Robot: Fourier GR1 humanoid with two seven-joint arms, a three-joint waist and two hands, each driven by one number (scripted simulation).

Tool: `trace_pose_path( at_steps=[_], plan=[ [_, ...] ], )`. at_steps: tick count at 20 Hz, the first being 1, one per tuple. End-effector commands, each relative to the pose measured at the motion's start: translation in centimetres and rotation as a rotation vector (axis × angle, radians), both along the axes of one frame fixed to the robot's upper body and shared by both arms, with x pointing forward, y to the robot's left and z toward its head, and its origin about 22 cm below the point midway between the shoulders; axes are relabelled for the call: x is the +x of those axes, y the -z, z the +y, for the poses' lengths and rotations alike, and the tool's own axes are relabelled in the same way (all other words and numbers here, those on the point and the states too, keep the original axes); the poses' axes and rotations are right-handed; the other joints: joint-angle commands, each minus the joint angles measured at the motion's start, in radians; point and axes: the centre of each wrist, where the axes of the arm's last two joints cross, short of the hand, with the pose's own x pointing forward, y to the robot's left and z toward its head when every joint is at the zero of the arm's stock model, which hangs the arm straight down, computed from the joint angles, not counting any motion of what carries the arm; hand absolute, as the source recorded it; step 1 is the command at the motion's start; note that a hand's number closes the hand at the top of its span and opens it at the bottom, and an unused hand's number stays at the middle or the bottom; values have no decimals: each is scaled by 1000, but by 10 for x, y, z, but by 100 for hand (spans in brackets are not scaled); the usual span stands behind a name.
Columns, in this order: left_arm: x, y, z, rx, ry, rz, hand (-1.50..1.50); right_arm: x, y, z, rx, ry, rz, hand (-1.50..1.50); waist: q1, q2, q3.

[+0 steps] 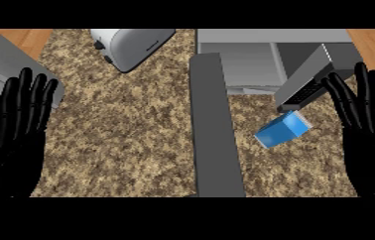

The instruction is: Pick up the milk, place it into the microwave and close the microwave

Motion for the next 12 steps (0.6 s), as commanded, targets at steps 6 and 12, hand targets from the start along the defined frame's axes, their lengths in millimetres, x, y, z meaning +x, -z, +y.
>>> trace_pose_path(
  at_steps=[6,12],
  plan=[
    [6,-5,15,4,2,50,-150,12,-2,-73,156,-346,-29,-150,7,-18,14],
    [-19,3,25,-219,104,174,-150,7,-13,-119,219,-485,27,-150,14,-23,11]
  ],
)
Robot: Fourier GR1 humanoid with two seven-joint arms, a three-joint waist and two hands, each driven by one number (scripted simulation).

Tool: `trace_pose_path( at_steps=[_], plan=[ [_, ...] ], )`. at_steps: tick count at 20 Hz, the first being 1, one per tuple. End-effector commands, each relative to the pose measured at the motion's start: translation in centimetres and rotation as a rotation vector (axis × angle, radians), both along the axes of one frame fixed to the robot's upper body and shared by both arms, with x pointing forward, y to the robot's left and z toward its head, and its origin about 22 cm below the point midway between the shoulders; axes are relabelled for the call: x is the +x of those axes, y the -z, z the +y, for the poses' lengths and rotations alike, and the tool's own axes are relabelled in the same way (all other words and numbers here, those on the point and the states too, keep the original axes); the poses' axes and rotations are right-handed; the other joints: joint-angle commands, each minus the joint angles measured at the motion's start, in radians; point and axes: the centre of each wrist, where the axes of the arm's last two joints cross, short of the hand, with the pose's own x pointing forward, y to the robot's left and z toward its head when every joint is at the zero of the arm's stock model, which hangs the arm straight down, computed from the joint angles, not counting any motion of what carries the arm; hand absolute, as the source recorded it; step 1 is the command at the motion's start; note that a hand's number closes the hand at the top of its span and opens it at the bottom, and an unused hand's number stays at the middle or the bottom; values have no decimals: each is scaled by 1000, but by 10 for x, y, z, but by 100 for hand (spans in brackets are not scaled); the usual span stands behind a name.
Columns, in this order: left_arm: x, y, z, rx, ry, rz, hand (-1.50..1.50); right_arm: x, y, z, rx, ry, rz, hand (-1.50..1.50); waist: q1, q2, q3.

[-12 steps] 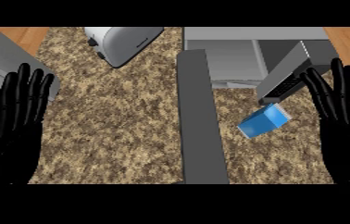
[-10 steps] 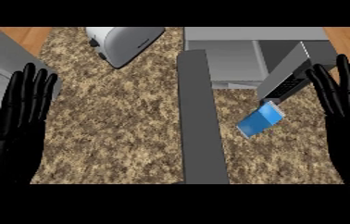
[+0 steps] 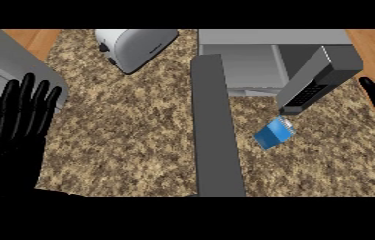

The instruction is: Pick up the milk, place it into the microwave and close the microwave

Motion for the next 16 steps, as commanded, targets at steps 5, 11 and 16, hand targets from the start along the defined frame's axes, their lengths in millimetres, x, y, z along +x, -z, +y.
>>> trace_pose_path(
  at_steps=[5,11,16],
  plan=[
    [-52,-20,28,-51,39,34,-150,3,-11,-43,31,-14,70,-150,10,-1,-1],
    [-77,-13,34,-46,24,21,-150,-6,28,-37,-46,0,95,-150,6,-1,-1],
    [-92,-3,48,-60,37,33,-150,2,58,-54,-69,48,182,-150,10,0,-1]
  ],
)
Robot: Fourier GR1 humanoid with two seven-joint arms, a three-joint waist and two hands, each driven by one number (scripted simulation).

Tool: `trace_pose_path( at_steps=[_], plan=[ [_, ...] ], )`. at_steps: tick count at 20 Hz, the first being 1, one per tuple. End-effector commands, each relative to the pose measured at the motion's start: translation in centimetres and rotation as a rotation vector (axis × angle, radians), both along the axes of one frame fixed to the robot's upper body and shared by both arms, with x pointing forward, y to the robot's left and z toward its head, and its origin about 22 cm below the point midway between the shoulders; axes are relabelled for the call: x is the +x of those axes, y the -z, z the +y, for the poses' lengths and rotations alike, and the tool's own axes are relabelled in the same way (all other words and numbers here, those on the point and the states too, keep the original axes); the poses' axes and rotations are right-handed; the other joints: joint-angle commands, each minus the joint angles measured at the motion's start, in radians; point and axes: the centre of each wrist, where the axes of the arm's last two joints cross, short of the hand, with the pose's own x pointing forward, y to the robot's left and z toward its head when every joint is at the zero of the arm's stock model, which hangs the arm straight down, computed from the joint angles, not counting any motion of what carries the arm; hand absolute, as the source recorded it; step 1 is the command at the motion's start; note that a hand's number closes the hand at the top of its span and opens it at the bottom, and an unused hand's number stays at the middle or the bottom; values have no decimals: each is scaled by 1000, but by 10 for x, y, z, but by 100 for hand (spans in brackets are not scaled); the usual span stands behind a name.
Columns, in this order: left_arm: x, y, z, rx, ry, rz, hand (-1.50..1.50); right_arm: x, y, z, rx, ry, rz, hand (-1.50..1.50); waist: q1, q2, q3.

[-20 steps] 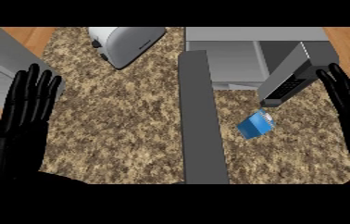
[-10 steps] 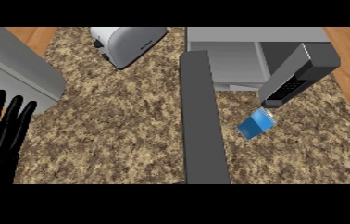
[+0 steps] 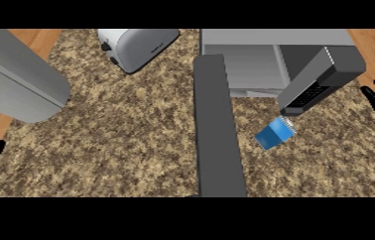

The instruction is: Pick up the milk, place it into the microwave and close the microwave

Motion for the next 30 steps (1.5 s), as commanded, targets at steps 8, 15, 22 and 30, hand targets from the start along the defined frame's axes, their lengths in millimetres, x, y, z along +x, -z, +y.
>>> trace_pose_path(
  at_steps=[8,15,22,30],
  plan=[
    [-32,-10,25,12,8,-18,-150,23,90,1,-76,134,124,-150,17,2,1],
    [-40,-10,20,6,15,0,-150,33,141,-3,-127,134,192,-150,14,4,2],
    [-50,-3,33,-1,16,-10,-150,17,196,6,-183,128,205,-150,26,5,3],
    [-58,-8,22,-3,11,-7,-150,14,224,12,-219,115,184,-150,17,5,3]
  ],
)
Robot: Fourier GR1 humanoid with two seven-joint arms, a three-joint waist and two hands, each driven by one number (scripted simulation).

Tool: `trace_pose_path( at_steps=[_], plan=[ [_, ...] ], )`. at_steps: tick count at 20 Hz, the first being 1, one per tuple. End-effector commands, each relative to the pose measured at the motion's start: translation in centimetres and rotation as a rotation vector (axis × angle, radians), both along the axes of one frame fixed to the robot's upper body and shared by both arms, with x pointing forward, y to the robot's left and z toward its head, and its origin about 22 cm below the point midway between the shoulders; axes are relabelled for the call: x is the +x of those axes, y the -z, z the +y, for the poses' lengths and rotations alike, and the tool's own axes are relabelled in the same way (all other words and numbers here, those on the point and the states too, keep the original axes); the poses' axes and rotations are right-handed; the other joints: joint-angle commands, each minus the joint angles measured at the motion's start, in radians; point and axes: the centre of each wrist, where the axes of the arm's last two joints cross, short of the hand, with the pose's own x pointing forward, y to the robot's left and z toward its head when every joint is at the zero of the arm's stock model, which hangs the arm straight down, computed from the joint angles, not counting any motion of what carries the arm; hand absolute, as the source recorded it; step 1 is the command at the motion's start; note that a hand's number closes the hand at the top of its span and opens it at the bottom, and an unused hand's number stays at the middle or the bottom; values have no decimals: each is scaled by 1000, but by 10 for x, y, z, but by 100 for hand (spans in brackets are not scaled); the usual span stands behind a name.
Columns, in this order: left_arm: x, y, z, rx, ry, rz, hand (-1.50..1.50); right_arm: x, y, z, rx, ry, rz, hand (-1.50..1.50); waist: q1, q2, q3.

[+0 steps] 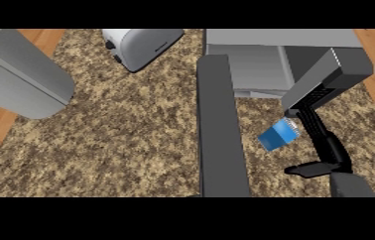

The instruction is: Pick up the milk, place it into the microwave and close the microwave

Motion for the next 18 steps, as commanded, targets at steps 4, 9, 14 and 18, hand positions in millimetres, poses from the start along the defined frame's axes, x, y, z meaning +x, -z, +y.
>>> trace_pose_path(
  at_steps=[4,9,14,18],
  plan=[
    [-12,-15,-10,-22,45,-62,-150,-9,27,5,63,-47,-42,-150,9,4,2],
    [-7,-13,-4,-16,37,-63,-150,2,23,5,132,-79,-39,-150,0,3,1],
    [-13,-3,-7,-26,54,-53,-150,11,31,33,186,-86,-28,150,22,7,3],
    [-10,-8,-2,-36,62,-37,-150,14,33,46,215,-144,-54,150,10,7,3]
  ],
)
